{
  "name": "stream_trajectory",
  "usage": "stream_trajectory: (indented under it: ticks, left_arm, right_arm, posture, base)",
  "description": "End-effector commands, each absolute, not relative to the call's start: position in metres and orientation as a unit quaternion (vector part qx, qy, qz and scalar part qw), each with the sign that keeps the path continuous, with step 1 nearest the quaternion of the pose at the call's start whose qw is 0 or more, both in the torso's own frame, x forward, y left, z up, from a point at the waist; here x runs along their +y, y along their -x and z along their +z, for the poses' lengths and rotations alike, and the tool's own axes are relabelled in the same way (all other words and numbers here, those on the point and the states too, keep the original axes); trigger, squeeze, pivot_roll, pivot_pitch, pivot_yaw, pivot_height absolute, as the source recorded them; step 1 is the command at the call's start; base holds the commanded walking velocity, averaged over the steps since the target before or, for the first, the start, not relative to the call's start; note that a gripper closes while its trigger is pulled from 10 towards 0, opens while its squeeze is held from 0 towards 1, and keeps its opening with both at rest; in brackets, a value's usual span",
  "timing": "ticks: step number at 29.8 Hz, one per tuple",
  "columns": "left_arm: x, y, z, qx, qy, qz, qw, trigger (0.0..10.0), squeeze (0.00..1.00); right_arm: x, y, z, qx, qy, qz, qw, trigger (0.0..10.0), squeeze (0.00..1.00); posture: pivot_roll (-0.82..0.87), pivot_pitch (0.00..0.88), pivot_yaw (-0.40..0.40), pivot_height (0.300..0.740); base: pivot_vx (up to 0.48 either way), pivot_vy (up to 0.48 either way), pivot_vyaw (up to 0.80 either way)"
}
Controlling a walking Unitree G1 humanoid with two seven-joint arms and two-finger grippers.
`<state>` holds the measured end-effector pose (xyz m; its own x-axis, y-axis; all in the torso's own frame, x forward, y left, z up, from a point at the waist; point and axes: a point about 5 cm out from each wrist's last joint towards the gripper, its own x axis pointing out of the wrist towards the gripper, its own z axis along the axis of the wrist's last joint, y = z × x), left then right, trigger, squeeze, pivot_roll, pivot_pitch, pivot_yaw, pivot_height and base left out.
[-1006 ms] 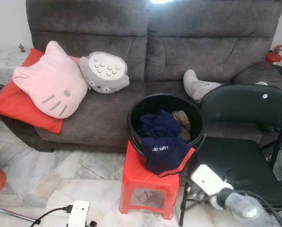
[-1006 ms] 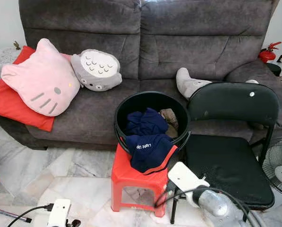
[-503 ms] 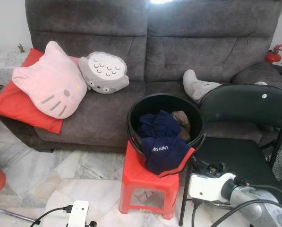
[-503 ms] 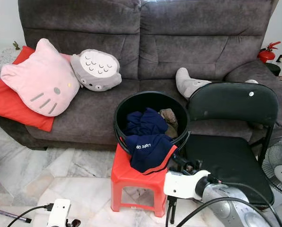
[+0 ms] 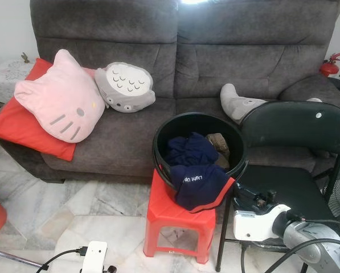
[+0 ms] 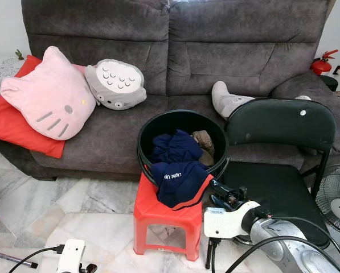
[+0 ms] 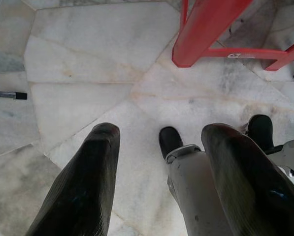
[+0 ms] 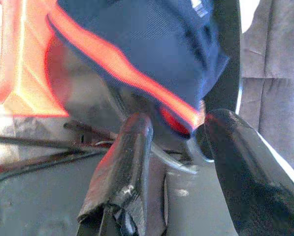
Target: Hang hanger
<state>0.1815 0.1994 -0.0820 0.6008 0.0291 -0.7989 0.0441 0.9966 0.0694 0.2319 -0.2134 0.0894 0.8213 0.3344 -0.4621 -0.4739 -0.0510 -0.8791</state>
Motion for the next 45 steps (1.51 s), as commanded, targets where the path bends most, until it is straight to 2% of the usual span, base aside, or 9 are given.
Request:
stream_trajectory:
  ticks: [1,7,19,24,43,44,45]
  left_arm:
    - [0.2,-0.179,-0.083,0.455,-0.05,-0.006,0.889,10.0,0.0]
    - [0.201,-0.18,-0.083,0.454,-0.05,-0.005,0.89,10.0,0.0]
    - [0.201,-0.179,-0.083,0.452,-0.051,-0.002,0.89,10.0,0.0]
    - [0.202,-0.179,-0.083,0.452,-0.052,-0.002,0.89,10.0,0.0]
    - [0.202,-0.179,-0.083,0.452,-0.052,-0.002,0.891,10.0,0.0]
    - [0.202,-0.179,-0.083,0.452,-0.052,-0.002,0.891,10.0,0.0]
    - [0.202,-0.179,-0.083,0.451,-0.051,-0.001,0.891,10.0,0.0]
  right_arm:
    - [-0.215,-0.231,0.084,0.054,0.671,0.304,0.675,10.0,0.0]
    - [-0.211,-0.238,0.076,0.043,0.676,0.318,0.664,10.0,0.0]
    - [-0.209,-0.25,0.062,0.021,0.69,0.295,0.66,10.0,0.0]
    - [-0.202,-0.25,0.057,0.001,0.683,0.291,0.67,10.0,0.0]
    - [-0.199,-0.256,0.053,-0.024,0.689,0.274,0.671,10.0,0.0]
    - [-0.199,-0.256,0.053,-0.024,0.686,0.275,0.674,10.0,0.15]
    - [-0.198,-0.258,0.054,-0.026,0.685,0.275,0.674,10.0,1.0]
  posture:
    - [-0.08,0.005,0.006,0.74]
    - [-0.08,0.003,0.007,0.74]
    - [-0.07,0.0,0.008,0.74]
    - [-0.07,0.0,0.01,0.74]
    - [-0.07,0.0,0.011,0.74]
    - [-0.07,0.0,0.011,0.74]
    - [-0.07,0.0,0.01,0.74]
  base:
    - [0.0,0.0,0.0]
    - [0.0,0.0,0.0]
    - [0.0,0.0,0.0]
    - [0.0,0.0,0.0]
    - [0.0,0.0,0.0]
    - [0.0,0.0,0.0]
    - [0.0,0.0,0.0]
